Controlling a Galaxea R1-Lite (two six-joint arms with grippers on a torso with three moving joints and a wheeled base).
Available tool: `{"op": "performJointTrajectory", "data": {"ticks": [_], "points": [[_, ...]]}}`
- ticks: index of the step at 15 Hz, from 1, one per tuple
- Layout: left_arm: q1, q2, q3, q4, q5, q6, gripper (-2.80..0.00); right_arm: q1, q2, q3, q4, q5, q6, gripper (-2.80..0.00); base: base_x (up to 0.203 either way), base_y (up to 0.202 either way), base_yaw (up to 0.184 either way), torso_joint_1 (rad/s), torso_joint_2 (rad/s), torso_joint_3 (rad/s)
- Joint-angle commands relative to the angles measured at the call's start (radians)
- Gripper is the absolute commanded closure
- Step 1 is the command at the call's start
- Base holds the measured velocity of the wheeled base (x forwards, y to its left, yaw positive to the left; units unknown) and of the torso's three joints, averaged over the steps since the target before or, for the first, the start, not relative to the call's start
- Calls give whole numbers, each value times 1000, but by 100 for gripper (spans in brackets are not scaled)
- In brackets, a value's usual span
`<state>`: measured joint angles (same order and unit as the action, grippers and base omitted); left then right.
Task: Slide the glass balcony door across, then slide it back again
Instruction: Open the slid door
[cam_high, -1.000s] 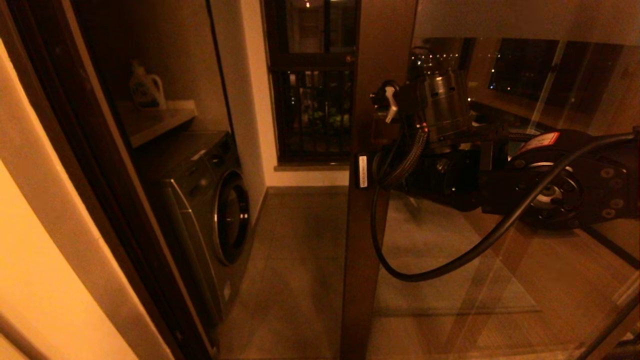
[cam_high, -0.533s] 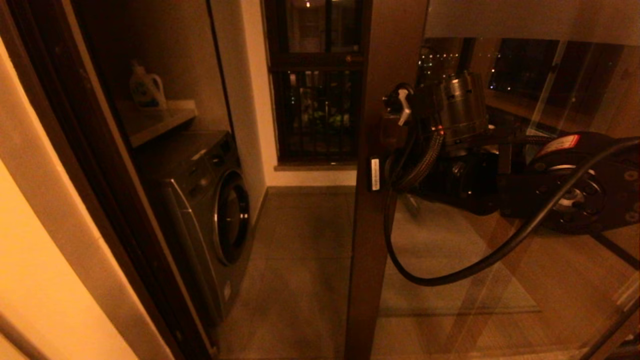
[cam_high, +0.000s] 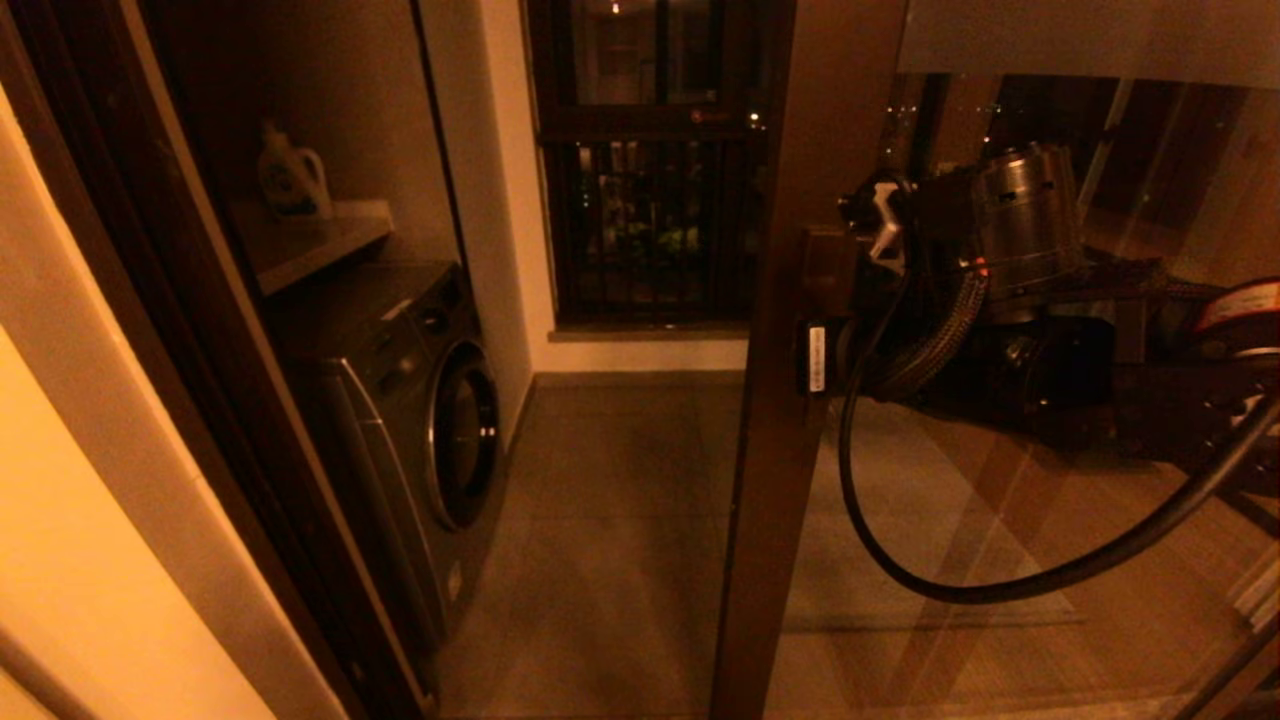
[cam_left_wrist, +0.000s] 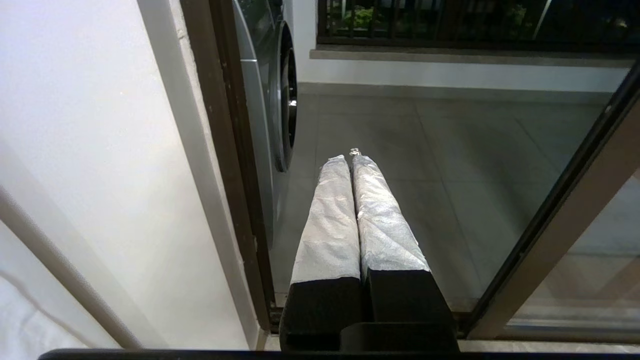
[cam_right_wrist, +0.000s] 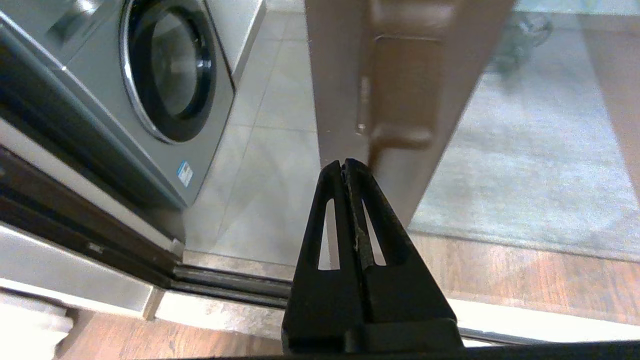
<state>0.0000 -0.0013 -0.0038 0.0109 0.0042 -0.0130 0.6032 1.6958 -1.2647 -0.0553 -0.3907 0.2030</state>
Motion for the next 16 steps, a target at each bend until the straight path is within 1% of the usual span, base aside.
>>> {"op": "performJointTrajectory", "data": {"ticks": [1,7,9,10,12,13,16], "points": [[0,1,1,0,-1,-1,0,-30,-57,29,-3,2,0,0,0,0,0,0,0,0],[0,1,1,0,0,-1,0,-124,-102,89,-2,12,-4,0,0,0,0,0,0,0],[0,1,-1,0,0,-1,0,-136,-110,103,-3,21,-2,0,0,0,0,0,0,0],[0,1,0,0,0,-1,0,-136,-130,107,-3,38,-2,0,0,0,0,0,0,0],[0,1,-1,0,0,-1,0,-122,-178,108,-2,89,1,0,0,0,0,0,0,0],[0,1,0,0,0,-1,0,-101,-196,104,-2,107,1,0,0,0,0,0,0,0],[0,1,-1,0,0,-1,0,-27,-219,101,-2,128,1,0,0,0,0,0,0,0]]}}
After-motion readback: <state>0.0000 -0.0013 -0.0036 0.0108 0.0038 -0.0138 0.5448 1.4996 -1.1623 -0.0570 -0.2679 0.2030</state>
